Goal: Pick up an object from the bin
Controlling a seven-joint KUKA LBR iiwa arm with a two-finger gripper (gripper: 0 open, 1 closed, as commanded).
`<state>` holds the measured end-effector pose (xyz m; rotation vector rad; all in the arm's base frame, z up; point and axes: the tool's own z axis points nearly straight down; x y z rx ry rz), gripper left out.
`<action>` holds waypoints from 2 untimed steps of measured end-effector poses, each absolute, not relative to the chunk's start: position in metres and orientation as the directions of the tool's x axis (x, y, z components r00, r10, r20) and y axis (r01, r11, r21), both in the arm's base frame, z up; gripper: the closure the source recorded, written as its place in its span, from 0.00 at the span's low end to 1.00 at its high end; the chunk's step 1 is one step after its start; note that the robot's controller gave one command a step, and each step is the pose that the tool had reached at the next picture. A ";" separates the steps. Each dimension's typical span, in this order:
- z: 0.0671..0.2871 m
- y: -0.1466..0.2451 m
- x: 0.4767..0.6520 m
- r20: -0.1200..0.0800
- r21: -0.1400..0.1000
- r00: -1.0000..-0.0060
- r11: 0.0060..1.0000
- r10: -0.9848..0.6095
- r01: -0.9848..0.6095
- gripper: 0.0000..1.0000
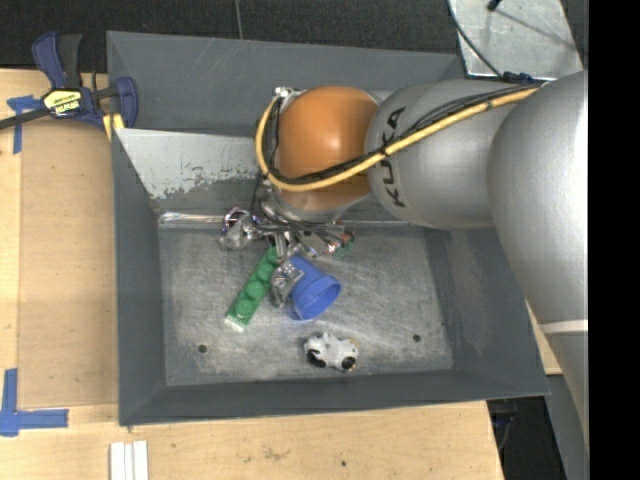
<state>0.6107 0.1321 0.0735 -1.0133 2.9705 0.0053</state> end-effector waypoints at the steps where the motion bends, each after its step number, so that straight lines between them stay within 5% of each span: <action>1: 0.078 0.152 0.619 -0.014 -0.011 -0.603 0.603 -0.797 -0.797 1.00; 2: 0.078 0.152 0.619 -0.015 -0.011 -0.604 0.604 -0.797 -0.797 1.00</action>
Offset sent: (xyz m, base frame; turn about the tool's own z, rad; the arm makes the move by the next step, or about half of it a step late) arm 0.0000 0.0000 0.0000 0.0000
